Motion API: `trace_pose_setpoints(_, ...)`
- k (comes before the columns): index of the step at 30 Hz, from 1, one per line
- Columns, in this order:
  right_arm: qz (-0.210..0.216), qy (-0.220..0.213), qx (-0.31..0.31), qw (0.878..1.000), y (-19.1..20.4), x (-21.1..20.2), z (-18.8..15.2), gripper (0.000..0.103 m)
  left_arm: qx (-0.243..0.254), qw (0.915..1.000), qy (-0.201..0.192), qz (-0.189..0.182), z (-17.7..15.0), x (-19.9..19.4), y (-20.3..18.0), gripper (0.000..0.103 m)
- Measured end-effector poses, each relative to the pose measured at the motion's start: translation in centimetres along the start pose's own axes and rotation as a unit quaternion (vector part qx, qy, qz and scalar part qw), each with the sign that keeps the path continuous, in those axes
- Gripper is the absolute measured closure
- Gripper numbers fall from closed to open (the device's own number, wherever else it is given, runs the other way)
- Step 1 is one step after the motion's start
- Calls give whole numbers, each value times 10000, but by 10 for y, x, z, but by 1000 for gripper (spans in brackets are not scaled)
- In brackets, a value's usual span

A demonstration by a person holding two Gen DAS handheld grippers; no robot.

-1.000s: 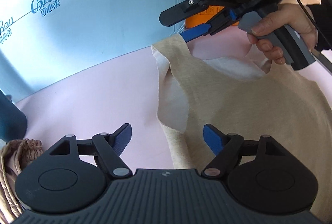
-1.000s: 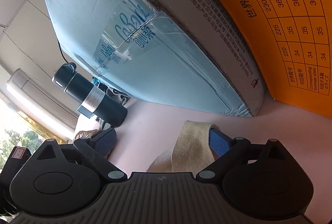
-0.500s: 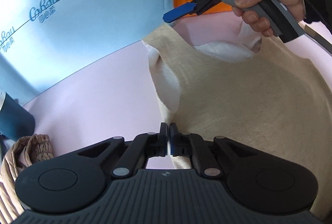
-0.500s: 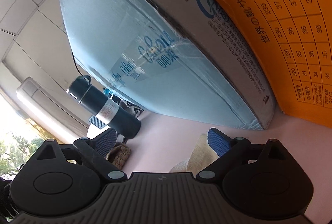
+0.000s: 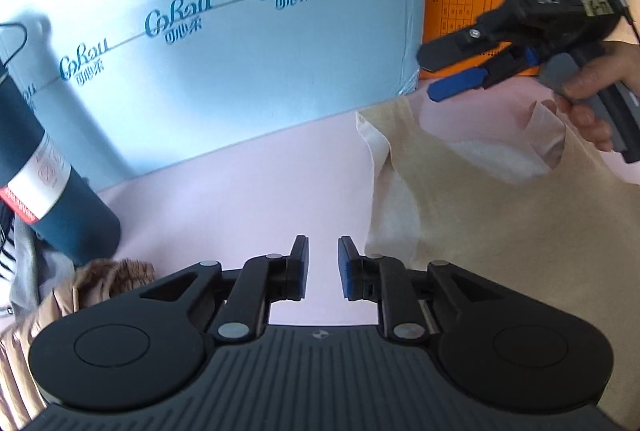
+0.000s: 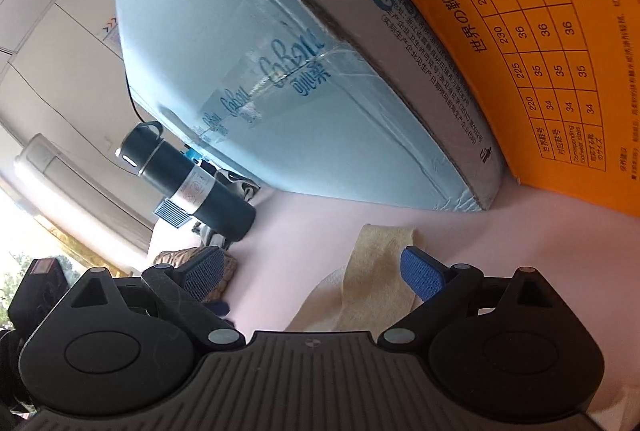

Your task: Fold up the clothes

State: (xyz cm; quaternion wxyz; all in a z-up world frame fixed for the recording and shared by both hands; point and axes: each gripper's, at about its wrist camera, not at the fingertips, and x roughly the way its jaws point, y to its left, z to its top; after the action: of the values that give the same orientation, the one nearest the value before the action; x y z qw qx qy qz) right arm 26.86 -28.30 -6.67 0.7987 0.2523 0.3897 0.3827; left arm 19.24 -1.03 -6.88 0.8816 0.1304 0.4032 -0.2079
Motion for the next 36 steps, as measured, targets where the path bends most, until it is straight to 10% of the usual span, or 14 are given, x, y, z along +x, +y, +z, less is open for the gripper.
trace_pose_setpoints(11, 365, 758, -633, 9944, 72, -19, -75, 7, -427, 9918, -63, -1200, 59, 54, 16, 82)
trace_pose_setpoints(15, 187, 292, -611, 9975, 57, -23, -59, 7, -656, 9874, -232, -1424, 54, 38, 17, 55)
trace_pose_setpoints(19, 171, -333, -158, 9992, 18, -27, -23, 3, -317, 9916, -119, -1249, 29, 14, 8, 51)
trace_pose_setpoints(25, 161, -18, -161, 9997, -15, 9, 6, 2, 881, 9772, 368, -1897, -5, -5, -52, 51)
trace_pose_setpoints(31, 448, 249, -250, 9984, -23, 31, -4, 2, 1035, 9865, 450, -1191, -18, 9, -74, 43)
trace_pose_setpoints(36, -160, -3, -540, 9984, -20, 30, -6, 2, 629, 9944, 444, -726, -13, 18, -54, 32)
